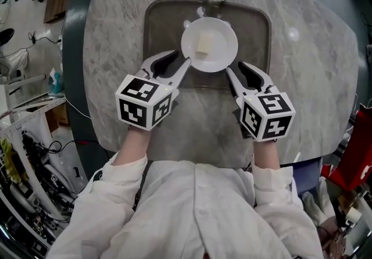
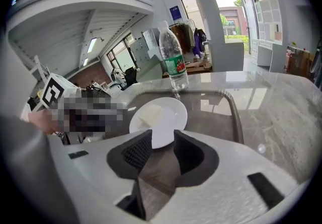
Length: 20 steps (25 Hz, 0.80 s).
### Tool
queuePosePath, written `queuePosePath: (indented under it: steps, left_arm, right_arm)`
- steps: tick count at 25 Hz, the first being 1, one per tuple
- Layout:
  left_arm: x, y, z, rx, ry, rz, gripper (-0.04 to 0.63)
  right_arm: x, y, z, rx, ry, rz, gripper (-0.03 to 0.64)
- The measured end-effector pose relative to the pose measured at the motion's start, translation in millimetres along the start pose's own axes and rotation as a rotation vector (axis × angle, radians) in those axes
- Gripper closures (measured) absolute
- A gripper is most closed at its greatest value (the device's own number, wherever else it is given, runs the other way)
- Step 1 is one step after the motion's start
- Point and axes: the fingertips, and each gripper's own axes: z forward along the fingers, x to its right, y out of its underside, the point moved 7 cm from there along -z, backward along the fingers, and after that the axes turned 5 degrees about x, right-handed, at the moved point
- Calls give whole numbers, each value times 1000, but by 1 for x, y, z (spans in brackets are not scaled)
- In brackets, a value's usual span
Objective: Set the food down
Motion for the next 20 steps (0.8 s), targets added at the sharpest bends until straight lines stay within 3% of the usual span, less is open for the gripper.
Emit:
queuePosePath:
  steps: [6,13,20]
  left_arm:
    - [34,-9,-35,117,-2,42,479]
    - [90,-9,-73,197,71,149,482]
    - [147,20,-127,270,77,182,561]
  right_arm:
    - [-21,-12,-49,138,-32,-12,510]
    - [-44,-5,-109,228,-77,-59,561]
    - [-68,25,-171,286,-135,-82,599]
